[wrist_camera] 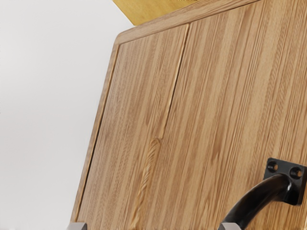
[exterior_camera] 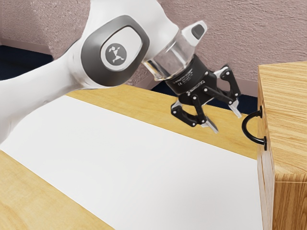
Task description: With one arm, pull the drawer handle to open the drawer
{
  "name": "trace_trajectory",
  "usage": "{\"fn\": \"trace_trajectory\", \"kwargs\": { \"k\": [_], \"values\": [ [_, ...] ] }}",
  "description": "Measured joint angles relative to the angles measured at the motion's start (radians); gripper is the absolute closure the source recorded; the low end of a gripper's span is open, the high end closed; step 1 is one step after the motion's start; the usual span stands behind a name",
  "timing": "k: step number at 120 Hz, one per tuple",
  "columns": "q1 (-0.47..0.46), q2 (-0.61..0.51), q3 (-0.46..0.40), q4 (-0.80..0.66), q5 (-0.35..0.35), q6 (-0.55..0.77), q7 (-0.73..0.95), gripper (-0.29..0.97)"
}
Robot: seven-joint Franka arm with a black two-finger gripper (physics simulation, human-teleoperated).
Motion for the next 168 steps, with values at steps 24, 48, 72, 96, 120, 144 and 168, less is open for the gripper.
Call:
{"fn": "trace_trajectory", "kwargs": {
  "k": [24,48,72,96,120,144,168],
  "values": [
    [-0.002,-0.011,-0.017,-0.021,-0.017,0.062,-0.012,0.38],
    [-0.023,0.016,-0.025,-0.051,-0.025,0.116,-0.020,0.39],
    [-0.039,-0.018,-0.021,-0.096,-0.026,0.142,-0.026,0.46],
    [-0.034,-0.073,-0.019,-0.156,-0.023,0.139,-0.033,0.55],
    [-0.006,-0.140,-0.006,-0.215,-0.025,0.128,-0.038,0.63],
    [-0.008,-0.205,0.032,-0.283,-0.026,0.108,-0.040,0.65],
    [-0.004,-0.252,0.077,-0.331,-0.023,0.073,-0.041,0.66]
  ]
}}
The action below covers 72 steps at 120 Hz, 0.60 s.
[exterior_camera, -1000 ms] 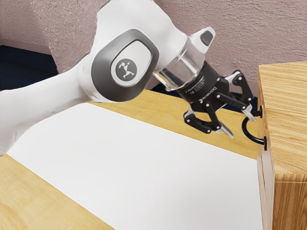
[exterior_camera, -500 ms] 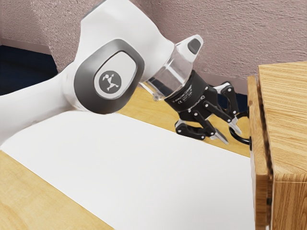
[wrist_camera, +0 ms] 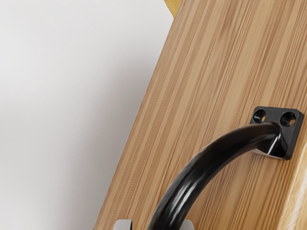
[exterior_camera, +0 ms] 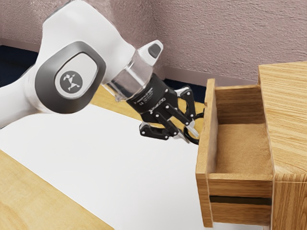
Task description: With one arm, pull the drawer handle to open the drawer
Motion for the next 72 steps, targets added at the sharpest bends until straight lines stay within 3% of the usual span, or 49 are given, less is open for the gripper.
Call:
{"fn": "trace_trajectory", "kwargs": {
  "k": [72],
  "values": [
    [0.006,-0.218,0.120,-0.167,0.037,-0.065,-0.001,0.67]
  ]
}}
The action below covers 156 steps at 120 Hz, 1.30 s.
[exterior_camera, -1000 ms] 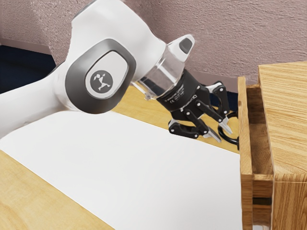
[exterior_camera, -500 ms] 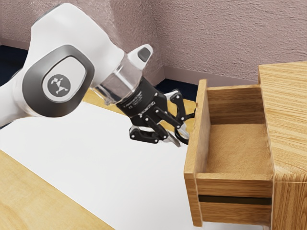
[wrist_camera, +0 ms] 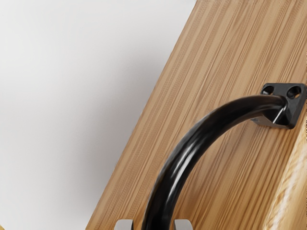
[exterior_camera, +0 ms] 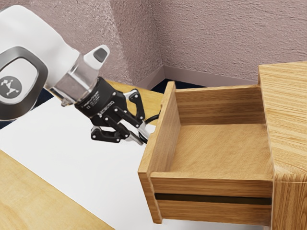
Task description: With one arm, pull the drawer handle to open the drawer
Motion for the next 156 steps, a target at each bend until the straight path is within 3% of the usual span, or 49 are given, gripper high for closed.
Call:
{"fn": "trace_trajectory", "kwargs": {
  "k": [42,63,95,110,118,126,140,156],
  "values": [
    [-0.003,-0.006,0.094,-0.013,0.087,-0.039,-0.002,0.67],
    [-0.012,-0.031,0.099,-0.017,0.109,-0.057,-0.005,0.80],
    [-0.011,-0.036,0.100,-0.011,0.102,-0.071,-0.001,0.44],
    [-0.004,-0.052,0.101,0.006,0.094,-0.079,0.004,0.34],
    [-0.002,-0.054,0.106,0.083,0.096,-0.113,0.005,0.30],
    [-0.003,-0.026,0.107,0.249,0.107,-0.182,0.006,0.27],
    [-0.005,0.259,0.090,0.688,0.182,-0.346,0.082,0.16],
    [0.014,0.373,0.097,0.772,0.270,-0.525,0.269,0.08]
  ]
}}
